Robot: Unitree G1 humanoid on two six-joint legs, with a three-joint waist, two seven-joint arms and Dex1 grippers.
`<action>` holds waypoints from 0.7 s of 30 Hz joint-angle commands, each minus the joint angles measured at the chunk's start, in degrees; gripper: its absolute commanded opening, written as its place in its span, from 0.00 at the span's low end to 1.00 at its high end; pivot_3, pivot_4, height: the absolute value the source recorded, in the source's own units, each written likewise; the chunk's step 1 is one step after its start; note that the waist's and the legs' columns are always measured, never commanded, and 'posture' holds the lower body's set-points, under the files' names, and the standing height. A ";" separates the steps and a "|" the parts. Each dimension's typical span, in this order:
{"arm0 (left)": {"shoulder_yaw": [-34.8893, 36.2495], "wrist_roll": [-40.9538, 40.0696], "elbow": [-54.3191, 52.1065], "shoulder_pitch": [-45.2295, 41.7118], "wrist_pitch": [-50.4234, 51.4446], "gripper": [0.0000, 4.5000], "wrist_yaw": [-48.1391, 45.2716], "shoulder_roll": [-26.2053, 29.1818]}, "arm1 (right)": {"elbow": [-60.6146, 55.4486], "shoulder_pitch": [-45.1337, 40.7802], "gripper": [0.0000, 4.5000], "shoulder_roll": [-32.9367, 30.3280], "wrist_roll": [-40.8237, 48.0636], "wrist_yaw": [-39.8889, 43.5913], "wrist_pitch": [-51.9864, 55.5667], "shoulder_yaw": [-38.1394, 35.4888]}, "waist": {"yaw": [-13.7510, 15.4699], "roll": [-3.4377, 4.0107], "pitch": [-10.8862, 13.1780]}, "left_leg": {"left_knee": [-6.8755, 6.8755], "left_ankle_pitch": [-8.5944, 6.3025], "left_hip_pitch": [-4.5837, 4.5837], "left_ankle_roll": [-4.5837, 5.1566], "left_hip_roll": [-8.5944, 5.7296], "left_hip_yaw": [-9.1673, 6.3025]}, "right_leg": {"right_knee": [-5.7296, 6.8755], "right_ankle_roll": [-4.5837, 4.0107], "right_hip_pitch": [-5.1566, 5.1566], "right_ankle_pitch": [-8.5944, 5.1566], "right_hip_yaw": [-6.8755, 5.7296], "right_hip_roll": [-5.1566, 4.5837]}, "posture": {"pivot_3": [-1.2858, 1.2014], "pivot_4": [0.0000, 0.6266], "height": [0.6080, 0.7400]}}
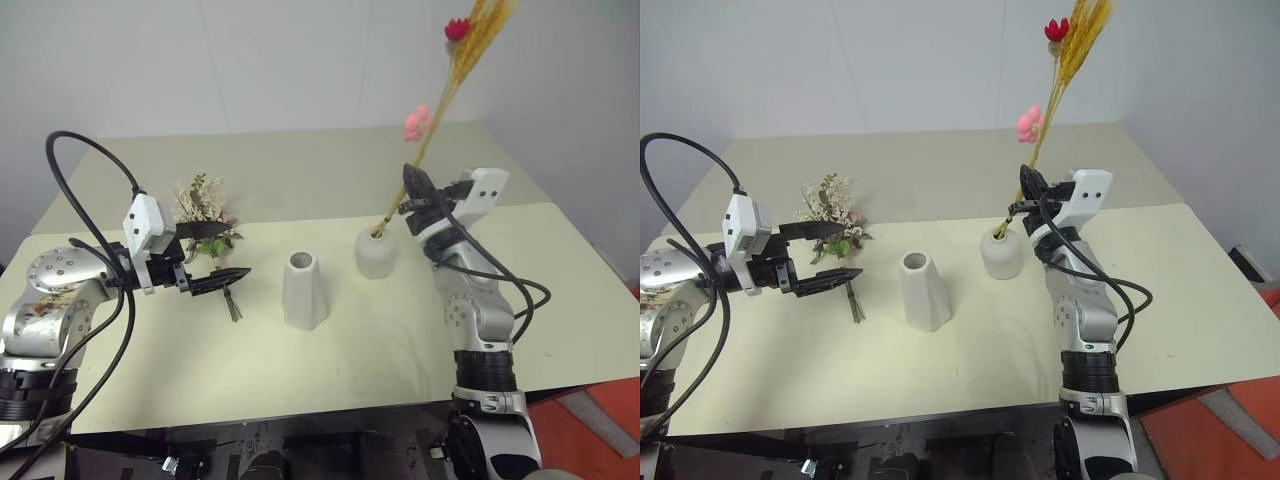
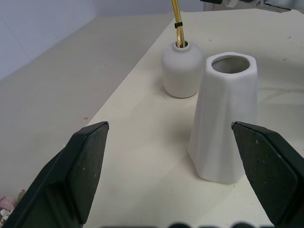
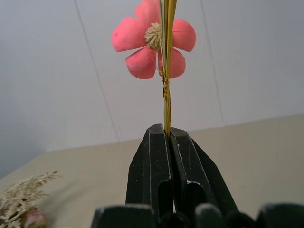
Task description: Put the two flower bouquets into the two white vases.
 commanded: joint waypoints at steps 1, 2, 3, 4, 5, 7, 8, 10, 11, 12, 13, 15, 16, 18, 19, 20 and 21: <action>0.67 -0.24 -0.63 -0.94 -1.17 1.00 0.01 0.29 | 0.05 -1.56 0.00 -0.55 -0.47 -0.20 -2.09 -0.81 | -0.03 0.00 0.00 | 0.00 0.00 0.01 0.00 0.00 0.01 | 0.00 0.00 0.00 0.00 0.01 0.01 | 0.52 0.24 1.00; 0.71 -0.22 -0.61 -0.89 -1.20 1.00 -0.03 0.31 | 0.22 -1.65 0.00 -0.54 -0.51 -0.23 -2.19 -0.89 | -0.01 0.00 0.00 | 0.00 0.00 0.02 0.00 0.01 0.01 | 0.00 0.00 0.00 0.00 0.01 0.01 | 0.52 0.24 1.00; 0.73 -0.21 -0.60 -0.85 -1.21 1.00 -0.05 0.32 | 0.33 -1.70 0.00 -0.52 -0.53 -0.24 -2.26 -0.93 | 0.00 0.00 0.00 | 0.00 0.00 0.02 0.00 0.01 0.00 | 0.00 0.00 0.00 0.00 0.01 0.02 | 0.52 0.24 1.00; 0.75 -0.21 -0.59 -0.81 -1.19 1.00 -0.05 0.32 | 0.43 -1.76 0.00 -0.47 -0.50 -0.32 -2.33 -1.00 | 0.00 0.00 0.00 | 0.00 0.00 0.01 0.00 0.01 0.01 | 0.00 0.00 0.00 0.00 0.01 0.01 | 0.52 0.24 1.00; 0.77 -0.21 -0.58 -0.78 -1.18 1.00 -0.04 0.32 | 0.49 -1.80 0.00 -0.43 -0.49 -0.36 -2.38 -1.04 | 0.01 0.00 0.00 | 0.00 0.00 0.01 0.00 0.01 0.01 | 0.00 0.00 0.00 0.00 0.01 0.01 | 0.52 0.24 1.00; 0.80 -0.22 -0.59 -0.67 -1.17 1.00 -0.05 0.33 | 0.69 -1.95 0.00 -0.31 -0.55 -0.55 -2.50 -1.16 | 0.01 0.00 0.00 | 0.00 0.00 0.01 0.00 0.01 0.00 | 0.01 0.00 0.00 0.00 0.01 0.01 | 0.52 0.24 1.00; 0.81 -0.23 -0.60 -0.63 -1.15 1.00 -0.06 0.33 | 0.78 -2.03 0.00 -0.26 -0.56 -0.63 -2.55 -1.23 | 0.01 0.00 0.00 | 0.00 0.00 0.01 0.00 0.01 0.00 | 0.01 0.00 0.00 0.00 0.01 0.01 | 0.52 0.24 1.00; 0.83 -0.26 -0.61 -0.58 -1.14 1.00 -0.07 0.32 | 1.10 -2.26 0.00 -0.23 -0.71 -0.89 -2.64 -1.36 | 0.01 0.00 0.00 | 0.00 0.00 0.01 0.00 0.01 -0.01 | 0.00 0.00 0.00 0.00 0.01 0.01 | 0.52 0.24 1.00; 0.88 -0.29 -0.66 -0.54 -1.11 1.00 -0.06 0.34 | 1.20 -2.42 0.00 -0.21 -0.70 -1.07 -2.64 -1.48 | 0.01 0.00 0.00 | 0.00 0.00 0.01 0.00 0.01 -0.01 | 0.01 0.00 0.00 0.00 0.01 0.01 | 0.52 0.24 1.00; 0.92 -0.32 -0.70 -0.50 -1.10 1.00 -0.07 0.36 | 1.26 -2.54 0.00 -0.23 -0.70 -1.19 -2.65 -1.54 | 0.01 0.00 0.00 | 0.00 0.00 0.01 0.00 0.01 0.00 | 0.00 0.00 0.00 0.00 0.01 0.01 | 0.52 0.24 1.00; 0.95 -0.35 -0.73 -0.48 -1.08 1.00 -0.06 0.36 | 1.28 -2.64 0.00 -0.23 -0.64 -1.31 -2.65 -1.61 | 0.01 0.00 0.00 | 0.00 0.00 0.01 0.00 0.01 0.00 | 0.01 0.00 0.00 0.00 0.01 0.01 | 0.52 0.24 1.00; 0.97 -0.36 -0.68 -0.47 -1.11 1.00 -0.08 0.34 | 1.38 -2.81 0.00 -0.23 -0.65 -1.60 -2.72 -1.70 | 0.03 0.00 0.00 | 0.00 0.00 0.01 0.00 0.01 0.00 | 0.00 0.00 0.00 0.00 0.01 0.01 | 0.52 0.24 1.00; 0.98 -0.37 -0.64 -0.47 -1.13 1.00 -0.09 0.32 | 1.40 -2.92 0.00 -0.18 -0.54 -1.80 -2.75 -1.86 | 0.03 0.00 0.00 | 0.00 0.00 0.01 0.00 0.01 0.00 | 0.01 0.00 0.00 0.00 0.01 0.01 | 0.52 0.24 1.00; 0.99 -0.37 -0.52 -0.51 -1.18 1.00 -0.13 0.31 | 1.42 -3.11 0.00 -0.10 -0.40 -2.07 -2.75 -2.04 | 0.02 0.00 0.00 | 0.00 0.00 0.00 0.00 0.00 -0.01 | 0.01 0.00 0.00 0.00 0.01 0.00 | 0.52 0.24 1.00; 0.97 -0.38 -0.53 -0.52 -1.19 1.00 -0.12 0.27 | 1.35 -3.24 0.00 -0.07 -0.27 -2.22 -2.67 -2.18 | 0.03 0.00 0.00 | 0.00 0.00 0.00 0.00 0.01 -0.01 | 0.01 0.00 0.00 0.00 0.01 0.00 | 0.52 0.24 1.00; 0.94 -0.38 -0.55 -0.53 -1.19 1.00 -0.11 0.23 | 1.26 -3.37 0.00 -0.05 -0.13 -2.33 -2.58 -2.30 | 0.03 0.00 0.00 | 0.00 0.00 0.00 0.00 0.01 -0.01 | 0.01 0.00 0.00 0.00 0.01 0.01 | 0.52 0.24 1.00; 0.90 -0.36 -0.53 -0.56 -1.22 1.00 -0.12 0.21 | 1.16 -3.53 0.00 -0.05 -0.05 -2.45 -2.54 -2.36 | 0.03 0.00 0.00 | 0.00 0.00 0.00 0.00 0.01 -0.01 | 0.01 0.00 0.00 0.00 0.01 0.00 | 0.52 0.24 1.00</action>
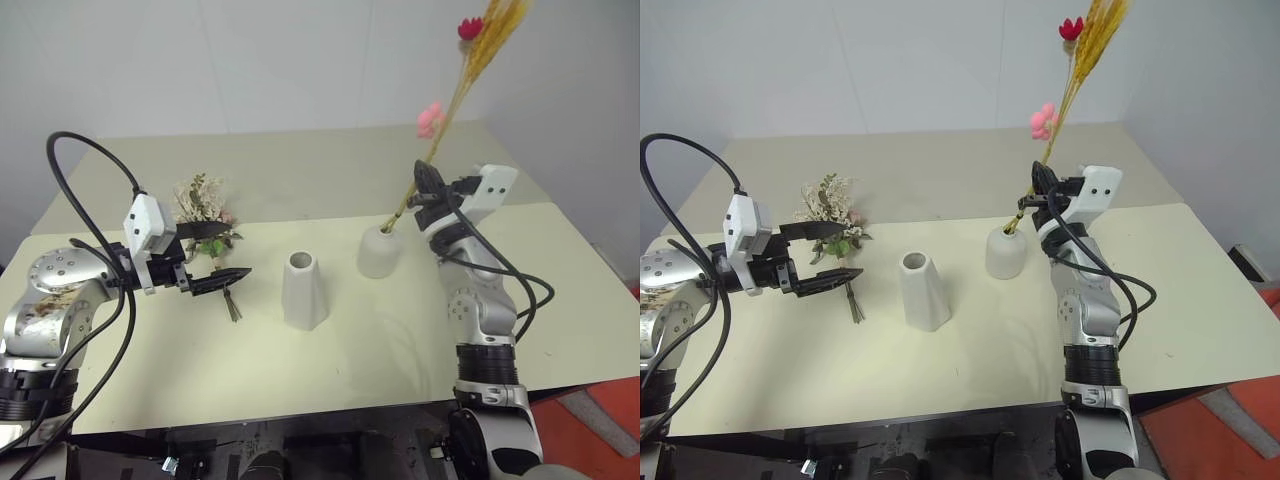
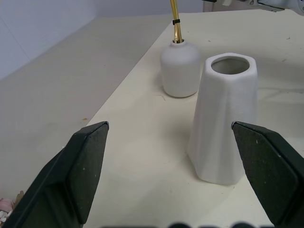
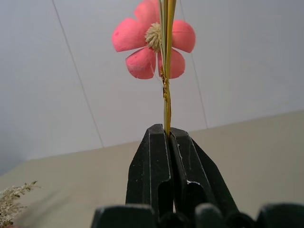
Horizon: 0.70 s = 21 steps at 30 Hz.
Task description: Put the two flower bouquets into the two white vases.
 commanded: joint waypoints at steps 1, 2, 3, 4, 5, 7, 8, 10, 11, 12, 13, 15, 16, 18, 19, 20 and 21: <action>0.88 -0.38 -0.53 -0.59 -1.22 1.00 -0.09 0.26 | -1.67 -2.06 0.00 -0.04 0.82 -0.62 -1.27 -1.04 | -0.01 0.00 0.00 | 0.00 0.00 0.00 0.00 0.00 0.00 | 0.00 0.00 0.00 0.00 0.00 0.00 | 0.52 0.24 1.00; 0.85 -0.41 -0.55 -0.62 -1.21 1.00 -0.09 0.22 | -1.83 -2.20 0.00 -0.04 0.98 -0.72 -1.16 -1.11 | -0.01 0.00 0.00 | 0.00 0.00 0.00 0.00 0.00 0.00 | 0.00 0.00 0.00 0.00 0.00 0.00 | 0.52 0.24 1.00; 0.84 -0.44 -0.57 -0.65 -1.20 1.00 -0.09 0.19 | -1.93 -2.29 0.00 -0.04 1.07 -0.78 -1.09 -1.15 | -0.01 0.00 0.00 | 0.00 0.00 0.00 0.00 0.00 0.00 | -0.01 0.00 0.00 0.00 0.00 0.00 | 0.52 0.24 1.00; 0.79 -0.42 -0.49 -0.70 -1.21 1.00 -0.12 0.18 | -2.03 -2.45 0.00 0.01 1.24 -0.87 -1.04 -1.22 | -0.01 0.00 0.00 | 0.00 0.00 0.00 0.00 0.00 0.00 | -0.01 0.00 0.00 0.00 0.00 0.00 | 0.52 0.24 1.00; 0.76 -0.42 -0.44 -0.73 -1.22 1.00 -0.19 0.18 | -2.18 -2.51 0.00 0.03 1.43 -0.86 -0.94 -1.23 | -0.01 0.00 0.00 | 0.00 0.00 0.00 0.00 0.00 0.00 | 0.00 0.00 0.00 0.00 0.00 0.00 | 0.52 0.24 1.00; 0.71 -0.43 -0.37 -0.78 -1.23 1.00 -0.31 0.18 | -2.55 -2.46 0.00 -0.06 1.52 -0.73 -0.75 -0.96 | -0.01 0.00 0.00 | 0.00 0.00 0.00 0.00 0.00 0.00 | 0.00 0.00 0.00 0.00 0.00 0.00 | 0.52 0.24 1.00; 0.68 -0.40 -0.32 -0.81 -1.24 1.00 -0.33 0.18 | -2.73 -2.37 0.00 -0.09 1.55 -0.65 -0.64 -0.78 | -0.01 0.00 0.00 | 0.00 0.00 0.00 0.00 0.00 0.00 | 0.01 0.00 0.00 0.00 0.00 0.00 | 0.52 0.24 1.00; 0.67 -0.35 -0.27 -0.82 -1.25 1.00 -0.34 0.20 | -3.27 -2.10 0.00 -0.08 1.67 -0.30 -0.42 -0.35 | -0.01 0.00 0.00 | 0.00 0.00 0.00 0.00 0.00 0.00 | 0.00 0.00 0.00 0.00 0.00 0.00 | 0.52 0.24 1.00; 0.67 -0.35 -0.26 -0.82 -1.24 1.00 -0.35 0.21 | -3.58 -1.96 0.00 -0.04 1.79 -0.09 -0.30 -0.15 | -0.02 0.00 0.00 | 0.00 0.00 0.00 0.00 0.00 0.00 | 0.00 0.00 0.00 0.00 0.00 0.00 | 0.52 0.24 1.00; 0.67 -0.36 -0.25 -0.81 -1.25 1.00 -0.39 0.22 | -3.96 -1.82 0.00 0.03 1.88 0.15 -0.11 0.15 | -0.03 0.00 0.00 | 0.00 0.00 0.00 0.00 0.00 0.00 | 0.00 0.00 0.00 0.00 0.00 0.00 | 0.52 0.24 1.00; 0.69 -0.39 -0.27 -0.78 -1.25 1.00 -0.42 0.22 | -4.29 -1.66 0.00 0.10 1.90 0.36 0.00 0.44 | -0.03 0.00 0.00 | 0.00 0.00 0.00 0.00 0.00 0.00 | 0.01 0.00 0.00 0.00 0.00 0.00 | 0.52 0.24 1.00; 0.71 -0.41 -0.27 -0.78 -1.26 1.00 -0.44 0.21 | -4.72 -1.38 0.00 0.32 1.97 0.54 0.24 0.84 | -0.02 0.00 0.00 | 0.00 0.00 0.00 0.00 0.00 -0.01 | 0.00 0.00 0.00 0.00 0.00 0.00 | 0.52 0.24 1.00; 0.68 -0.37 -0.21 -0.83 -1.28 1.00 -0.43 0.19 | -4.76 -1.28 0.00 0.37 1.83 0.57 0.23 1.01 | -0.02 0.00 0.00 | 0.00 0.00 0.00 0.00 0.00 0.00 | 0.00 0.00 0.00 0.00 0.00 0.00 | 0.52 0.24 1.00; 0.75 -0.36 -0.21 -0.78 -1.31 1.00 -0.41 0.20 | -4.86 -1.26 0.00 0.54 1.89 0.43 0.29 1.01 | -0.01 0.00 0.00 | 0.00 0.00 0.00 0.00 0.00 0.00 | 0.00 0.00 0.00 0.00 0.00 0.00 | 0.52 0.24 1.00; 0.77 -0.36 -0.21 -0.76 -1.32 1.00 -0.41 0.22 | -4.93 -1.30 0.00 0.55 1.93 0.43 0.34 1.02 | -0.01 0.00 0.00 | 0.00 0.00 0.00 0.00 0.00 -0.01 | 0.00 0.00 0.00 0.00 0.00 0.00 | 0.52 0.24 1.00; 0.81 -0.37 -0.25 -0.72 -1.33 1.00 -0.42 0.25 | -5.11 -1.37 0.00 0.56 2.08 0.50 0.43 1.01 | -0.02 0.00 0.00 | 0.00 0.00 0.00 0.00 0.00 -0.01 | 0.01 0.00 0.00 0.00 0.00 0.00 | 0.52 0.24 1.00; 0.86 -0.39 -0.29 -0.68 -1.31 1.00 -0.39 0.26 | -5.31 -1.43 0.00 0.56 2.19 0.54 0.54 1.00 | -0.02 0.00 0.00 | 0.00 0.00 0.00 0.00 0.00 -0.01 | 0.01 0.00 0.00 0.00 0.00 0.00 | 0.52 0.24 1.00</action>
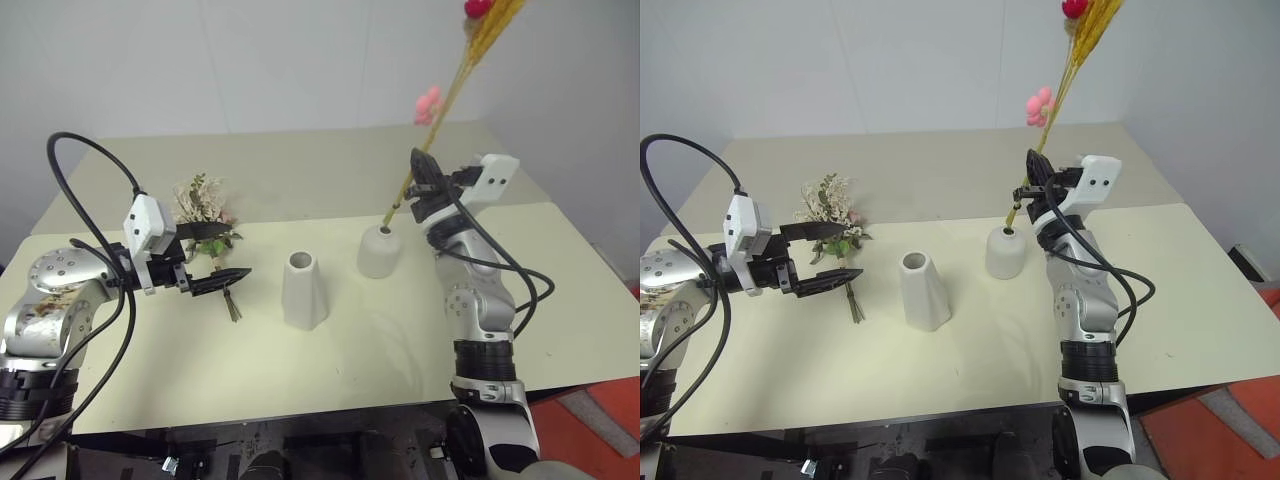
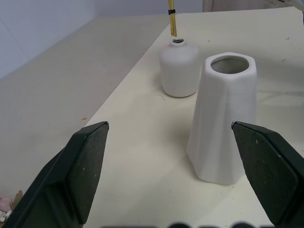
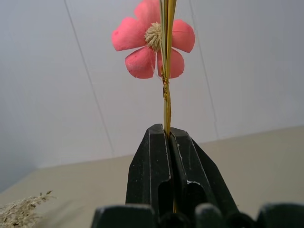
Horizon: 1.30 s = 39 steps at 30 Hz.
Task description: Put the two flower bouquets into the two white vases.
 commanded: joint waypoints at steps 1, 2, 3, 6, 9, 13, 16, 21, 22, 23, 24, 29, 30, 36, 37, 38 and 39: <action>0.84 -0.36 -0.48 -0.71 -1.27 1.00 -0.17 0.31 | -3.31 -0.37 0.00 -0.08 1.00 0.30 -0.03 -0.11 | 0.01 0.00 0.00 | 0.00 0.00 0.00 0.00 0.00 -0.01 | 0.00 0.00 0.00 0.00 0.00 0.00 | 0.52 0.24 1.00; 0.85 -0.34 -0.51 -0.67 -1.31 1.00 -0.14 0.30 | -3.33 -0.37 0.00 -0.13 1.04 0.36 -0.02 -0.13 | 0.01 0.00 0.00 | 0.00 0.00 0.00 0.00 0.00 -0.01 | 0.00 0.00 0.00 0.00 0.00 0.00 | 0.52 0.24 1.00; 0.83 -0.30 -0.50 -0.68 -1.31 1.00 -0.08 0.28 | -3.25 -0.35 0.00 -0.19 1.03 0.38 -0.03 -0.15 | 0.01 0.00 0.00 | 0.00 0.00 0.00 0.00 0.00 -0.01 | 0.00 0.00 0.00 0.00 0.00 0.00 | 0.52 0.24 1.00; 0.90 -0.35 -0.81 -0.44 -1.23 1.00 0.03 0.27 | -3.18 0.07 0.00 -0.36 0.97 0.36 -0.11 -0.32 | 0.01 0.00 0.00 | 0.00 0.00 0.00 0.00 0.00 -0.01 | -0.01 0.00 0.00 0.00 0.00 0.00 | 0.52 0.24 1.00; 0.93 -0.32 -0.78 -0.34 -1.23 1.00 0.03 0.33 | -3.33 0.37 0.00 -0.37 0.91 0.35 -0.01 -0.24 | 0.01 0.00 0.00 | 0.00 0.00 0.00 0.00 0.00 -0.01 | -0.01 0.00 0.00 0.00 0.00 0.00 | 0.52 0.24 1.00; 0.96 -0.29 -0.62 -0.35 -1.31 1.00 -0.11 0.43 | -3.67 0.99 0.00 -0.18 0.79 0.24 0.09 0.06 | 0.01 0.00 0.00 | 0.00 0.00 0.00 0.00 0.00 -0.01 | 0.00 0.00 0.00 0.00 0.00 0.00 | 0.52 0.24 1.00; 0.95 -0.27 -0.54 -0.39 -1.37 1.00 -0.20 0.47 | -3.67 1.45 0.00 -0.10 0.62 0.19 -0.09 0.18 | -0.01 0.00 0.00 | 0.00 0.00 0.00 0.00 0.00 -0.01 | -0.01 0.00 0.00 0.00 0.00 0.00 | 0.52 0.24 1.00; 0.90 -0.22 -0.34 -0.56 -1.47 1.00 -0.44 0.56 | -3.46 1.72 0.00 -0.23 0.43 0.13 -0.32 0.05 | 0.02 0.00 0.00 | 0.00 0.00 0.00 0.00 0.00 0.00 | -0.01 0.00 0.00 0.00 0.00 0.00 | 0.52 0.24 1.00; 0.91 -0.20 -0.30 -0.59 -1.50 1.00 -0.48 0.57 | -3.45 1.72 0.00 -0.28 0.41 0.13 -0.32 0.03 | 0.01 0.00 0.00 | 0.00 0.00 0.00 0.00 0.00 0.00 | -0.01 0.00 0.00 0.00 0.00 0.00 | 0.52 0.24 1.00; 0.92 -0.19 -0.28 -0.62 -1.52 1.00 -0.52 0.57 | -3.45 1.73 0.00 -0.31 0.38 0.13 -0.32 0.04 | 0.00 0.00 0.00 | 0.00 0.00 0.00 0.00 0.00 0.00 | -0.01 0.00 0.00 0.00 0.00 0.00 | 0.52 0.24 1.00; 0.91 -0.17 -0.27 -0.63 -1.55 1.00 -0.57 0.57 | -3.48 1.75 0.00 -0.29 0.43 0.14 -0.28 0.04 | -0.01 0.00 0.00 | 0.00 0.00 0.00 0.00 0.00 0.00 | 0.00 0.00 0.00 0.00 0.00 0.00 | 0.52 0.24 1.00; 0.86 -0.13 -0.30 -0.75 -1.63 1.00 -0.53 0.50 | -3.10 2.25 0.00 -0.14 -0.01 0.50 -0.75 0.51 | 0.02 0.00 0.00 | 0.00 0.00 0.00 0.00 0.00 0.00 | -0.01 0.00 0.00 0.00 0.00 0.00 | 0.52 0.24 1.00; 0.85 -0.11 -0.30 -0.76 -1.66 1.00 -0.54 0.49 | -2.81 2.42 0.00 -0.12 -0.33 0.62 -1.03 0.71 | 0.01 0.00 0.00 | 0.00 0.00 0.00 0.00 0.00 0.00 | -0.01 0.00 0.00 0.00 0.00 0.00 | 0.52 0.24 1.00; 0.76 -0.04 -0.31 -0.82 -1.76 1.00 -0.45 0.44 | -1.18 2.75 0.00 -0.09 -1.35 1.40 -2.13 1.25 | 0.01 0.00 0.00 | 0.00 0.00 0.00 0.00 0.00 0.01 | -0.01 0.00 0.00 0.00 0.00 0.00 | 0.52 0.24 1.00; 0.76 -0.02 -0.31 -0.82 -1.80 1.00 -0.41 0.42 | -0.87 2.70 0.00 -0.09 -1.56 1.50 -2.31 1.35 | 0.02 0.00 0.00 | 0.00 0.00 0.00 0.00 0.00 0.00 | -0.01 0.00 0.00 0.00 0.00 0.00 | 0.52 0.24 1.00; 0.76 -0.01 -0.31 -0.82 -1.82 1.00 -0.36 0.40 | -0.61 2.64 0.00 -0.04 -1.74 1.60 -2.47 1.42 | 0.02 0.00 0.00 | 0.00 0.00 0.00 0.00 0.00 0.01 | -0.01 0.00 0.00 0.00 0.00 0.00 | 0.52 0.24 1.00; 0.74 0.02 -0.29 -0.83 -1.85 1.00 -0.29 0.37 | -0.31 2.60 0.00 -0.02 -1.99 1.77 -2.67 1.58 | 0.01 0.00 0.00 | 0.00 0.00 0.00 0.00 0.00 0.01 | -0.02 0.00 0.00 0.00 0.00 0.00 | 0.52 0.24 1.00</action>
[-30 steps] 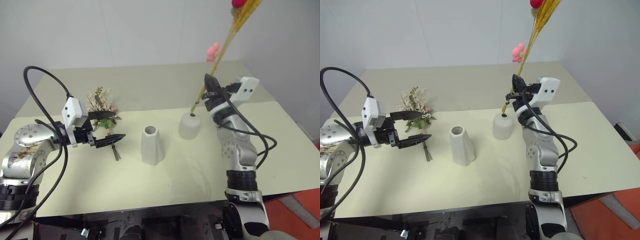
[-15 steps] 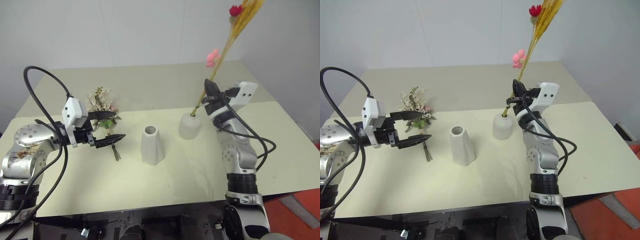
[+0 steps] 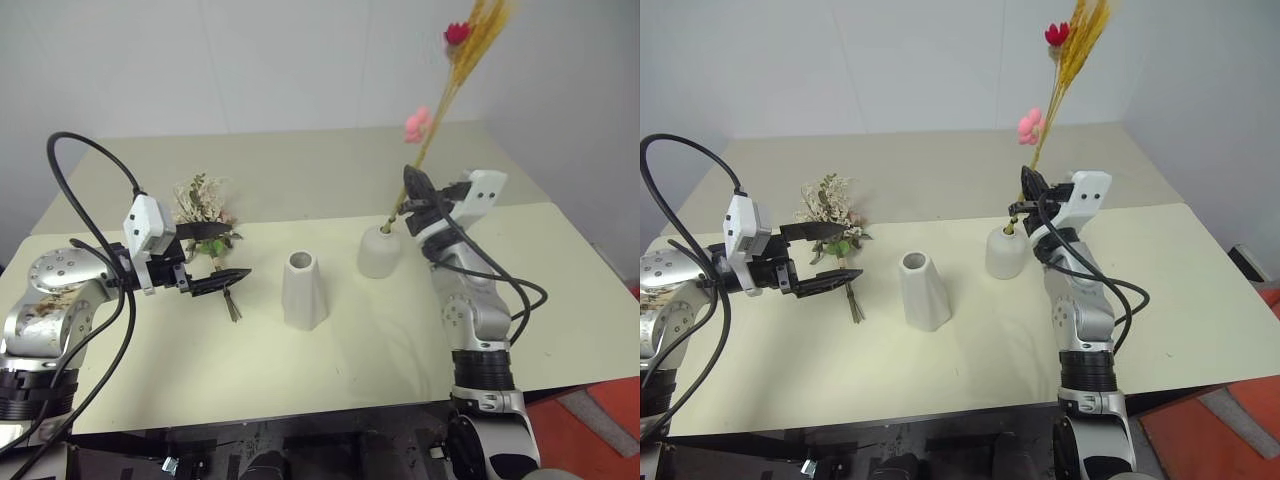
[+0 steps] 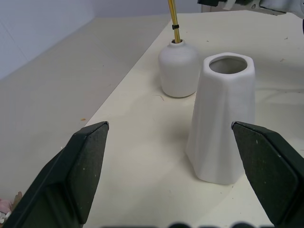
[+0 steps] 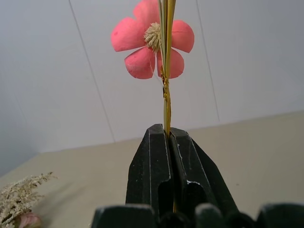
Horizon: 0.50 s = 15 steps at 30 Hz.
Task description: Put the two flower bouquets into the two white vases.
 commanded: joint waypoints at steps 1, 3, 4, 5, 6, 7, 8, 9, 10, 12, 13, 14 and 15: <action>0.73 0.02 -0.42 -0.83 -1.44 1.00 0.12 0.34 | -0.59 -0.44 0.00 -0.04 -0.73 0.98 -2.48 0.43 | -0.03 0.00 0.00 | 0.00 0.00 0.00 0.00 0.00 0.00 | 0.00 0.00 0.00 0.00 0.00 0.00 | 0.52 0.24 1.00; 0.71 0.01 -0.39 -0.86 -1.48 1.00 0.19 0.31 | -0.43 -0.35 0.00 0.05 -1.09 1.25 -2.62 0.77 | -0.03 0.00 0.00 | 0.00 0.00 0.00 0.00 0.00 0.00 | 0.00 0.00 0.00 0.00 0.00 0.01 | 0.52 0.24 1.00; 0.70 -0.02 -0.38 -0.86 -1.51 1.00 0.22 0.31 | -0.42 -0.29 0.00 0.08 -1.22 1.38 -2.67 0.88 | -0.03 0.00 0.00 | 0.00 0.00 0.00 0.00 0.00 0.00 | 0.01 0.00 0.00 0.00 0.00 0.00 | 0.52 0.24 1.00; 0.71 -0.03 -0.34 -0.86 -1.58 1.00 0.29 0.30 | -0.46 -0.07 0.00 0.22 -1.50 1.48 -2.77 1.13 | -0.02 0.00 0.00 | 0.00 0.00 0.00 0.00 0.00 0.00 | 0.00 0.00 0.00 0.00 0.00 0.00 | 0.52 0.24 1.00; 0.73 -0.01 -0.39 -0.81 -1.63 1.00 0.41 0.27 | -0.52 0.24 0.00 0.33 -1.74 1.61 -2.86 1.38 | -0.02 0.00 0.00 | 0.00 0.00 0.00 0.00 0.00 0.00 | 0.01 0.00 0.00 0.00 0.00 0.00 | 0.52 0.24 1.00; 0.74 0.00 -0.44 -0.77 -1.65 1.00 0.49 0.25 | -0.53 0.49 0.00 0.43 -1.91 1.68 -2.95 1.55 | -0.01 0.00 0.00 | 0.00 0.00 0.00 0.00 0.00 0.00 | 0.00 0.00 0.00 0.00 0.00 0.00 | 0.52 0.24 1.00; 0.74 0.00 -0.48 -0.74 -1.68 1.00 0.54 0.24 | -0.47 0.71 0.00 0.51 -2.06 1.73 -3.07 1.69 | 0.00 0.00 0.00 | 0.00 0.00 0.00 0.00 0.00 -0.01 | 0.00 0.00 0.00 0.00 0.00 0.00 | 0.52 0.24 1.00; 0.76 -0.01 -0.50 -0.73 -1.68 1.00 0.62 0.21 | -0.23 0.97 0.00 0.55 -2.27 1.84 -3.20 1.87 | 0.00 0.00 0.00 | 0.00 0.00 0.00 0.00 0.00 -0.01 | 0.00 0.00 0.00 0.00 0.00 0.00 | 0.52 0.24 1.00; 0.77 -0.03 -0.52 -0.73 -1.70 1.00 0.68 0.20 | 0.00 1.18 0.00 0.54 -2.54 1.90 -3.30 2.04 | -0.01 0.00 0.00 | 0.00 0.00 0.00 0.00 0.00 0.00 | 0.00 0.00 0.00 0.00 0.00 0.00 | 0.52 0.24 1.00; 0.83 -0.05 -0.49 -0.70 -1.75 1.00 0.76 0.25 | 0.31 1.33 0.00 0.61 -2.73 1.99 -3.60 2.08 | -0.01 0.00 0.00 | 0.00 0.00 0.00 0.00 0.00 -0.01 | 0.00 0.00 0.00 0.00 0.00 0.00 | 0.52 0.24 1.00; 0.85 -0.07 -0.47 -0.68 -1.77 1.00 0.78 0.27 | 0.39 1.32 0.00 0.63 -2.76 1.99 -3.70 2.05 | -0.01 0.00 0.00 | 0.00 0.00 0.00 0.00 0.00 -0.01 | 0.00 0.00 0.00 0.00 0.00 0.00 | 0.52 0.24 1.00; 0.88 -0.08 -0.47 -0.65 -1.80 1.00 0.78 0.30 | 0.88 1.24 0.00 0.61 -3.01 1.87 -4.08 1.96 | -0.02 0.00 0.00 | 0.00 0.00 0.01 0.00 0.01 -0.01 | 0.00 0.00 0.00 0.00 0.00 0.00 | 0.52 0.24 1.00; 0.90 -0.09 -0.46 -0.63 -1.83 1.00 0.78 0.32 | 1.26 1.17 0.00 0.60 -3.23 1.79 -4.37 1.91 | -0.03 0.00 0.00 | 0.00 0.00 0.01 0.00 0.00 -0.01 | 0.00 0.00 0.00 0.00 0.00 0.00 | 0.52 0.24 1.00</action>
